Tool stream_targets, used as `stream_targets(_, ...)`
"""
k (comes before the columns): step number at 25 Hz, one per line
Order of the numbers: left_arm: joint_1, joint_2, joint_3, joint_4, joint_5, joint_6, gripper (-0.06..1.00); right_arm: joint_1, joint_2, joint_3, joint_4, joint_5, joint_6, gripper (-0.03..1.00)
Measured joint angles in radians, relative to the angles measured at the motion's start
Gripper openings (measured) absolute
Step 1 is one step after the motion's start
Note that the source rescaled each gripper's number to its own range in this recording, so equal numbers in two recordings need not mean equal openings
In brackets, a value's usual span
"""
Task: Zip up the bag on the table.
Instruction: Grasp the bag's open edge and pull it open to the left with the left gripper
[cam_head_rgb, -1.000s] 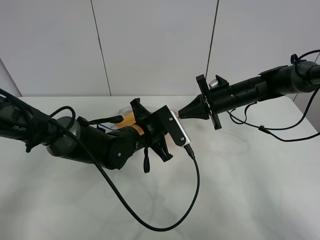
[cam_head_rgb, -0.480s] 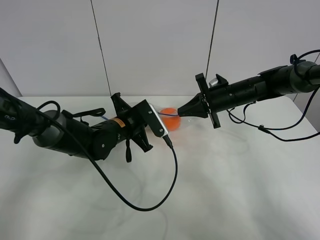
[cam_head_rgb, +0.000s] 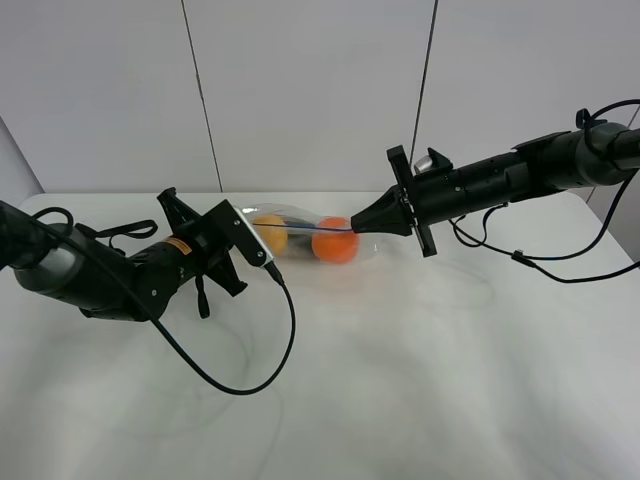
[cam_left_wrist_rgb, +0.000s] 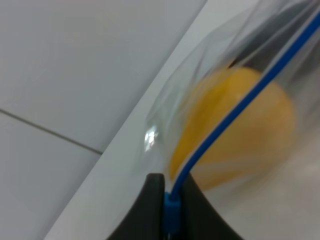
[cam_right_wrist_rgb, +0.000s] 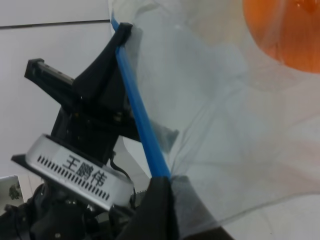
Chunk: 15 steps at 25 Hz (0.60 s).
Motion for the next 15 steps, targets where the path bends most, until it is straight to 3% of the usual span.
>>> stream_targets(10, 0.124, 0.000, 0.001, 0.042, -0.002, 0.001, 0.00, 0.000, 0.000, 0.000, 0.004, 0.000, 0.000, 0.00)
stream_targets(15, 0.146, 0.001, 0.001, 0.049, -0.002, -0.003, 0.00, 0.000, 0.000, 0.000, -0.002, 0.001, 0.000, 0.00)
